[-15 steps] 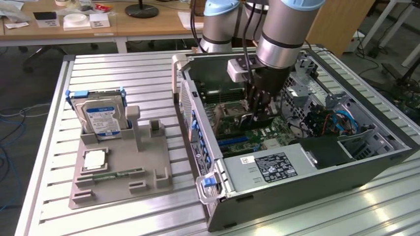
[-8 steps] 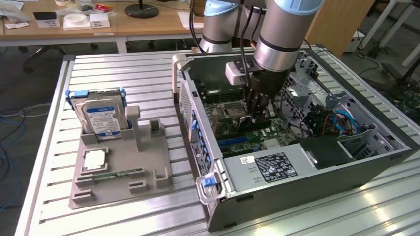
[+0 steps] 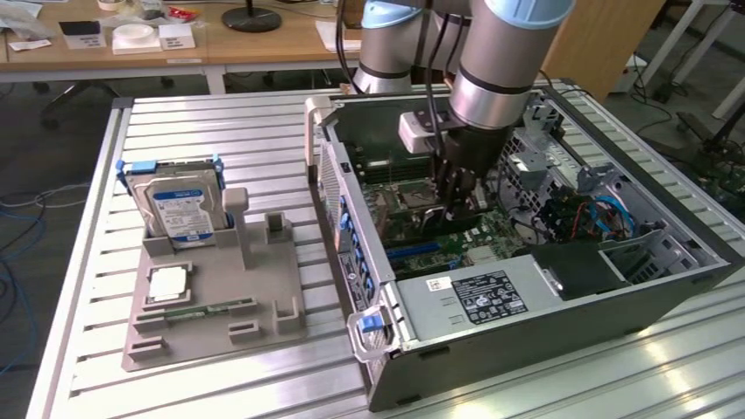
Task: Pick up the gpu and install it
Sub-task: 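Insert the gpu into the slot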
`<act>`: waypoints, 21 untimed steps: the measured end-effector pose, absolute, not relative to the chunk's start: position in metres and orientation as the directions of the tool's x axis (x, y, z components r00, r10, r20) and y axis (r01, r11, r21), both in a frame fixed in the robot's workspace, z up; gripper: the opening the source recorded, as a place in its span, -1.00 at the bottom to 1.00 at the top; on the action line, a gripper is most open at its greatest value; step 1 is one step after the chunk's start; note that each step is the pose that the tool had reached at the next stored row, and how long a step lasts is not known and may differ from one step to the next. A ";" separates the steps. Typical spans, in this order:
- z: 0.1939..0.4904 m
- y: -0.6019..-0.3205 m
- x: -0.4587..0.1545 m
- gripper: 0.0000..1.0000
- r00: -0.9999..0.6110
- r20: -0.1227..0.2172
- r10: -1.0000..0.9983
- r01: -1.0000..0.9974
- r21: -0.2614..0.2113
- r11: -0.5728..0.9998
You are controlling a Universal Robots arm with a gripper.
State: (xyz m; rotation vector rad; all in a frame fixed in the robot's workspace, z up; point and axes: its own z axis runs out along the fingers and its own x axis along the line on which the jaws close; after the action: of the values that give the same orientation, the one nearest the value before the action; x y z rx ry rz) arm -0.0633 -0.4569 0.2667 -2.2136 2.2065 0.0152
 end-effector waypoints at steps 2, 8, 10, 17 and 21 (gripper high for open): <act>0.266 -0.457 -0.066 -0.47 0.003 -0.018 -1.000 -1.000 -0.004 -0.003; 0.264 -0.458 -0.069 -0.47 0.003 -0.018 -1.000 -1.000 -0.005 -0.003; 0.262 -0.458 -0.071 -0.47 0.003 -0.018 -1.000 -1.000 -0.004 -0.003; 0.258 -0.458 -0.074 -0.47 -0.001 -0.018 -1.000 -1.000 -0.004 0.001; 0.258 -0.458 -0.074 -0.47 -0.003 -0.018 -1.000 -1.000 -0.004 0.004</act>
State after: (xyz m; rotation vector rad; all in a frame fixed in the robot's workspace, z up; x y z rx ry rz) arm -0.0742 -0.4580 0.2578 -2.2063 2.2141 0.0148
